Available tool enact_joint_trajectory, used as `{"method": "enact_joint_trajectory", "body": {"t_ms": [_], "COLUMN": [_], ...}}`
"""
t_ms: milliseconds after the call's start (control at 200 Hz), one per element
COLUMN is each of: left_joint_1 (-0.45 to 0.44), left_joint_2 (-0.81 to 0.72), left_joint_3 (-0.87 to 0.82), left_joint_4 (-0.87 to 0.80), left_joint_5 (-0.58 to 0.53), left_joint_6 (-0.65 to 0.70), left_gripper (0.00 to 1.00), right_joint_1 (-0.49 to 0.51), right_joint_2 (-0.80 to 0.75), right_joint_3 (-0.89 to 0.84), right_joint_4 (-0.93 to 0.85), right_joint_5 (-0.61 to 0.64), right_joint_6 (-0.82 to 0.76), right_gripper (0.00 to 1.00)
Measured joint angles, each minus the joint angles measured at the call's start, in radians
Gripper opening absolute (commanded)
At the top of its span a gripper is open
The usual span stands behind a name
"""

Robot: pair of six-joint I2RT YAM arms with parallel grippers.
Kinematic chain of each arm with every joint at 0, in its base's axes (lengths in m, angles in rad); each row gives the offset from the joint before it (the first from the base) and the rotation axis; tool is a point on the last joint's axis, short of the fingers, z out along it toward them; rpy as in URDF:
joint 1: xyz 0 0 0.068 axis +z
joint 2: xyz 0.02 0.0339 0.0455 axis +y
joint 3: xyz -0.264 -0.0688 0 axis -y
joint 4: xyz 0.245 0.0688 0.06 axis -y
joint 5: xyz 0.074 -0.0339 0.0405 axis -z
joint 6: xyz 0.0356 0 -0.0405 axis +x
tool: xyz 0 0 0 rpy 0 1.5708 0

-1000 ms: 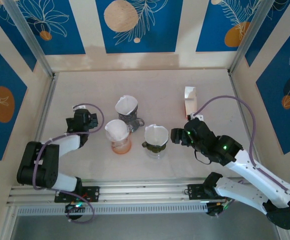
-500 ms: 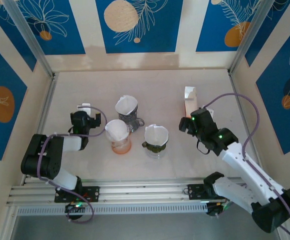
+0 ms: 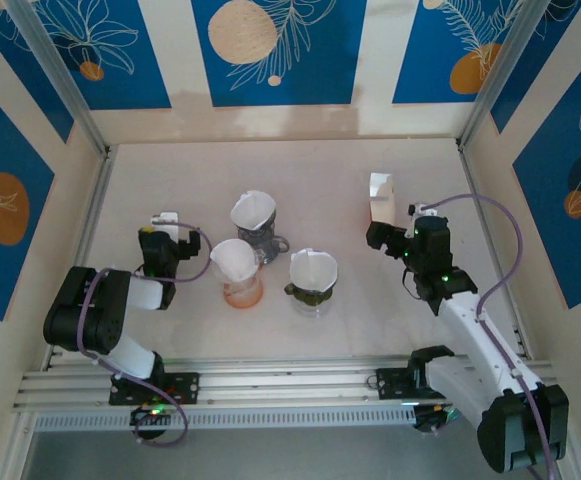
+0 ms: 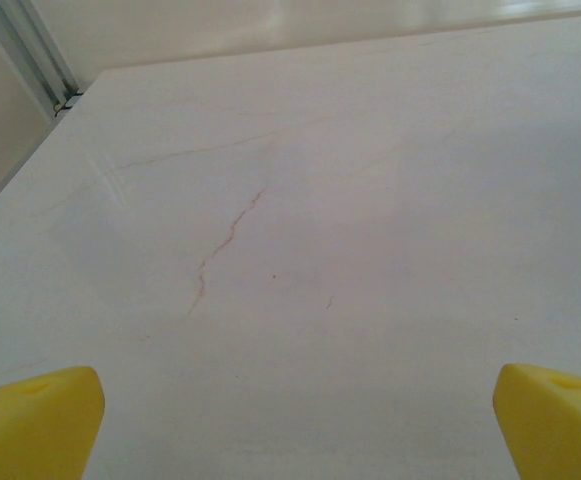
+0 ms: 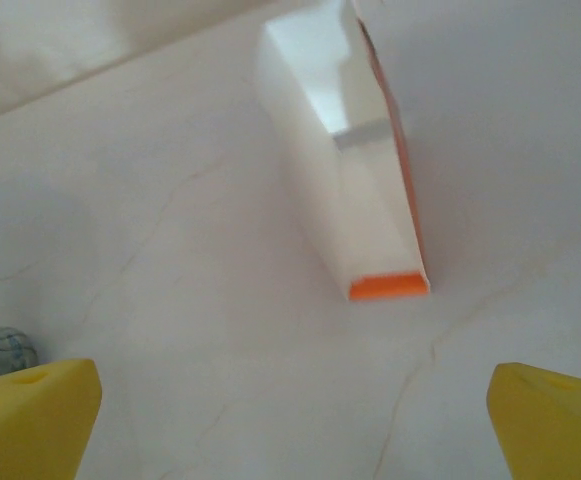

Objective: Place the coffee filter in the dripper

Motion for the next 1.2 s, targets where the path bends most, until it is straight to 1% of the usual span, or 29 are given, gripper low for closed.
{"method": "enact_joint_trajectory", "body": {"t_ms": [45, 105, 190, 245, 400, 635, 720, 775, 880, 1200], "left_joint_1": [0.000, 0.000, 0.000, 0.000, -0.001, -0.002, -0.002, -0.002, -0.002, -0.002], "left_joint_2": [0.000, 0.000, 0.000, 0.000, 0.000, 0.000, 0.000, 0.000, 0.000, 0.000], "left_joint_3": [0.000, 0.000, 0.000, 0.000, 0.000, 0.000, 0.000, 0.000, 0.000, 0.000], "left_joint_4": [0.001, 0.003, 0.005, 0.005, 0.009, 0.012, 0.012, 0.012, 0.012, 0.012], "left_joint_5": [0.000, 0.000, 0.000, 0.000, -0.001, -0.004, -0.004, -0.004, -0.004, -0.004], "left_joint_6": [0.000, 0.000, 0.000, 0.000, 0.002, 0.008, 0.008, 0.008, 0.008, 0.008], "left_gripper": [1.00, 1.00, 1.00, 1.00, 1.00, 1.00, 1.00, 1.00, 1.00, 1.00], "right_joint_1": [-0.019, -0.071, -0.151, -0.177, -0.173, -0.140, -0.152, -0.164, -0.160, -0.157], "right_joint_2": [0.013, 0.048, 0.128, 0.182, 0.350, 0.584, 0.607, 0.612, 0.621, 0.626], "right_joint_3": [-0.016, -0.027, -0.043, -0.065, -0.111, -0.114, -0.118, -0.129, -0.151, -0.156], "right_joint_4": [0.058, 0.132, 0.255, 0.334, 0.495, 0.707, 0.732, 0.784, 0.845, 0.888], "right_joint_5": [-0.006, -0.019, -0.026, -0.027, -0.053, -0.067, -0.093, -0.116, -0.119, -0.131], "right_joint_6": [-0.037, -0.074, -0.113, -0.137, -0.201, -0.248, -0.250, -0.253, -0.258, -0.262], "right_gripper": [0.99, 0.99, 0.99, 0.99, 0.99, 0.99, 0.99, 0.99, 0.99, 0.99]}}
